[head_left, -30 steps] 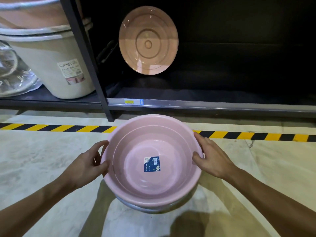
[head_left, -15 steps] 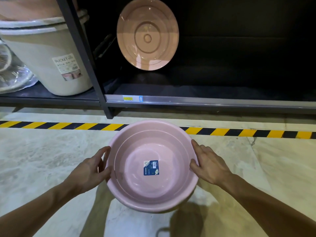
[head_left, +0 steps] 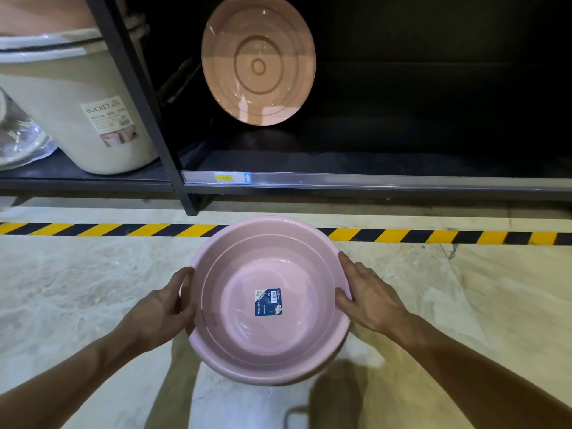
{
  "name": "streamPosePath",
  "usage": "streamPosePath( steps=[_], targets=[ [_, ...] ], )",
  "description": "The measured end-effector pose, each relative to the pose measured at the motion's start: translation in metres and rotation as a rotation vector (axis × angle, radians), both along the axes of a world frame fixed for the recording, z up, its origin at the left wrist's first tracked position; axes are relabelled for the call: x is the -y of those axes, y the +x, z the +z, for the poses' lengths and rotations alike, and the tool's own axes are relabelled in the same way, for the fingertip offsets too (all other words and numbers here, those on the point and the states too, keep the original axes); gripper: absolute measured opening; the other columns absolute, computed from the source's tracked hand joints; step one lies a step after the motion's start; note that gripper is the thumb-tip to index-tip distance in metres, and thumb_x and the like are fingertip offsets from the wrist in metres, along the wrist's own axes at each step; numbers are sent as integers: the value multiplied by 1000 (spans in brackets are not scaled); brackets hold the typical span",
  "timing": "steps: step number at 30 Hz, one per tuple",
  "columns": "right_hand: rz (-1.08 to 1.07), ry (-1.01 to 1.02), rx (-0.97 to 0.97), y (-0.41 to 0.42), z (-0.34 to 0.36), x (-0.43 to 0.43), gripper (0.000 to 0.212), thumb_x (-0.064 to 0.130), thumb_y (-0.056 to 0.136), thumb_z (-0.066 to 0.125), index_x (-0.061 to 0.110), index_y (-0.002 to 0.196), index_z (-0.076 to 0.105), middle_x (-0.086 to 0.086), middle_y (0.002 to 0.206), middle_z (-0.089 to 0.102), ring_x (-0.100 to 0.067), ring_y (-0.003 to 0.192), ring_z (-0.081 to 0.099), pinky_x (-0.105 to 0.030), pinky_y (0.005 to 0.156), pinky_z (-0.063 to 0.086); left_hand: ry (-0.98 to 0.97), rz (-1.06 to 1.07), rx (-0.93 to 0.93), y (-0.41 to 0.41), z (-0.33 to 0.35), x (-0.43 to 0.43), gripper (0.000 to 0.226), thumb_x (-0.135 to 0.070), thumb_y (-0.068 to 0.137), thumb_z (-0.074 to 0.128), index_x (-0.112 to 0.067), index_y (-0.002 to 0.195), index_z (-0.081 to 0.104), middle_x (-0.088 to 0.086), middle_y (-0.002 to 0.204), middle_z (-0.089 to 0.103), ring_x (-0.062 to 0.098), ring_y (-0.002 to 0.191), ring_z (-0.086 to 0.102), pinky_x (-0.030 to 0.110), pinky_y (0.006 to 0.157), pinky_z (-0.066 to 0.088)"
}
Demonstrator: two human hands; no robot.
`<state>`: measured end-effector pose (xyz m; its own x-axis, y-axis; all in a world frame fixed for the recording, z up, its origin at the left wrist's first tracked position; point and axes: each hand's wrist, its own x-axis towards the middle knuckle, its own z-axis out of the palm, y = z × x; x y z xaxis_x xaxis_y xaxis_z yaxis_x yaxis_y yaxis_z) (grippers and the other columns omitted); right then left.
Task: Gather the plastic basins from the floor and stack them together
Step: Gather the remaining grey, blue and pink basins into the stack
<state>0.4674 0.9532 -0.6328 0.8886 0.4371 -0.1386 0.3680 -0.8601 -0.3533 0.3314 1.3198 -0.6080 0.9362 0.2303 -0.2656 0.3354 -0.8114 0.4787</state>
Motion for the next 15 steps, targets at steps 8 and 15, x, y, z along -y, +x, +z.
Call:
streamPosePath(
  steps=[8, 15],
  targets=[
    [-12, 16, -41, 3, 1, -1, 78, 51, 97, 44, 29, 160, 4, -4, 132, 48, -24, 118, 51, -39, 85, 48, 54, 46, -7, -1, -4, -2, 61, -34, 88, 60, -38, 141, 30, -7, 64, 66, 16, 63, 65, 32, 59, 52],
    [-41, 94, -54, 3, 8, 9, 73, 53, 95, 47, 31, 157, 16, -1, 135, 49, -24, 121, 53, -43, 93, 50, 381, 45, 106, 3, 13, 19, 54, -49, 91, 50, -36, 140, 31, -7, 85, 67, 26, 71, 56, 33, 62, 47]
  ],
)
